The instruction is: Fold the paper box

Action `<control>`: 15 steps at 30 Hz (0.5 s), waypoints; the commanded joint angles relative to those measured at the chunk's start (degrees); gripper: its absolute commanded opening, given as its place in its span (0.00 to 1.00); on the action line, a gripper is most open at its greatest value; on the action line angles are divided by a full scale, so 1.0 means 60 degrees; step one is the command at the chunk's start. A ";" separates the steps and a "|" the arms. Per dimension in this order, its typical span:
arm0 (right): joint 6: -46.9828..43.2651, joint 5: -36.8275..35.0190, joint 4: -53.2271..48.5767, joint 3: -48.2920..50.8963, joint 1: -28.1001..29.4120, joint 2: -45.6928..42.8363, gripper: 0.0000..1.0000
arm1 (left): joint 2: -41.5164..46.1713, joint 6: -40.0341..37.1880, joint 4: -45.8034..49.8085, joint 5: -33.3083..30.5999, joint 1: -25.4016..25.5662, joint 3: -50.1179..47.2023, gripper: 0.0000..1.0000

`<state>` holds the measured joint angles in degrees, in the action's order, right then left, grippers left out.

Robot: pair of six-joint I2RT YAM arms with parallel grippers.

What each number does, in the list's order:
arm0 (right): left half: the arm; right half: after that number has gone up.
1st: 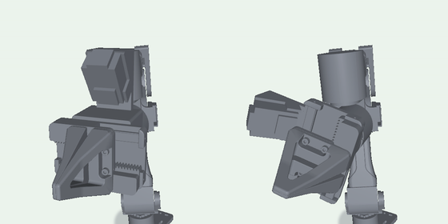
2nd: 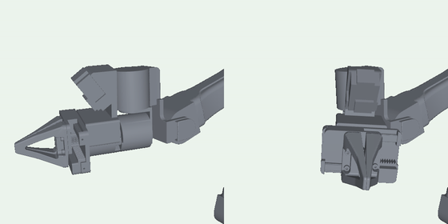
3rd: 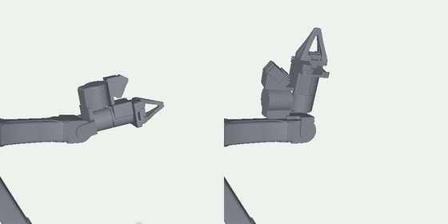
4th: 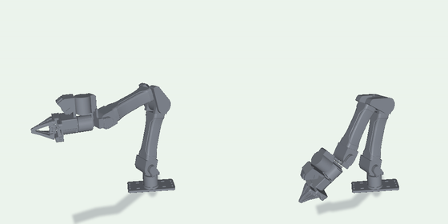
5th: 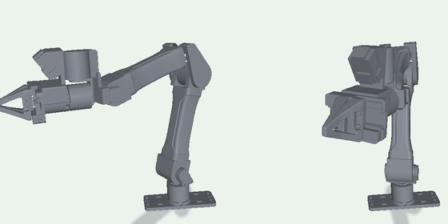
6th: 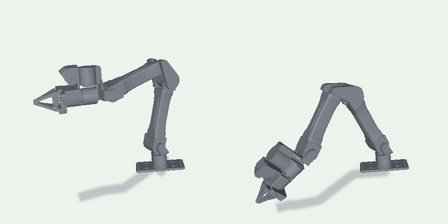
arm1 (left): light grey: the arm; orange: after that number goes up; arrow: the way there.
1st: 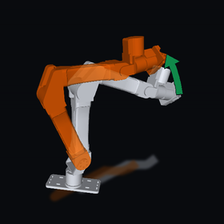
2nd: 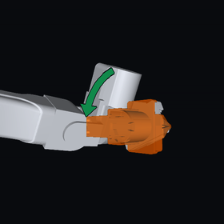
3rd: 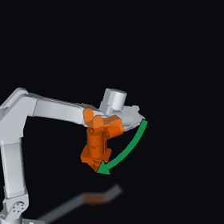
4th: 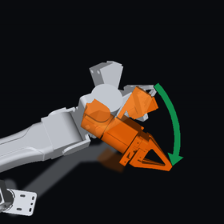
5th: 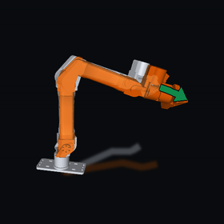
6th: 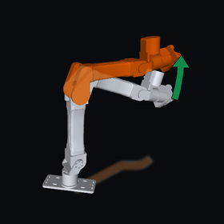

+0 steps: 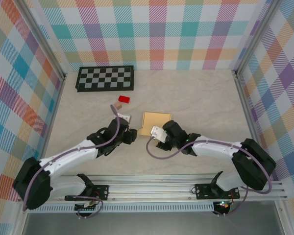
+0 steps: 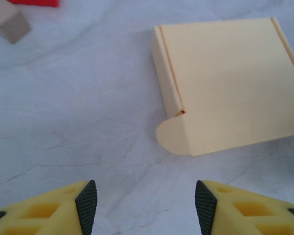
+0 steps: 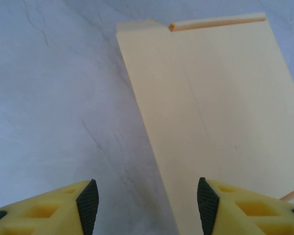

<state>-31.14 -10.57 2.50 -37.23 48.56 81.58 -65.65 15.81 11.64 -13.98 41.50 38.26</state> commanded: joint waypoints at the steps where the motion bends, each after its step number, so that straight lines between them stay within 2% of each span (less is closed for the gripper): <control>1: -0.2900 -0.1834 0.3019 0.0430 0.0326 0.0631 0.55 | 0.1307 0.1286 -0.0283 -0.1672 -0.0053 -0.0827 0.57; 5: -0.3719 -0.2570 0.4594 0.0795 0.0574 0.1383 0.54 | 0.3787 0.2937 0.0396 -0.3337 -0.0060 -0.2155 0.54; 10: -0.4930 -0.3800 0.6422 0.0828 0.0935 0.2696 0.52 | 0.6545 0.3397 0.1536 -0.3686 -0.0119 -0.3006 0.52; 15: -0.5443 -0.4477 0.7417 0.0700 0.1135 0.3498 0.40 | 0.7355 0.3557 0.2475 -0.3925 -0.0132 -0.3081 0.51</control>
<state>-59.68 -33.17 39.48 -32.77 54.78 100.90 -22.63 34.92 21.76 -34.54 41.15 20.56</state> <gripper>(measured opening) 0.407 0.512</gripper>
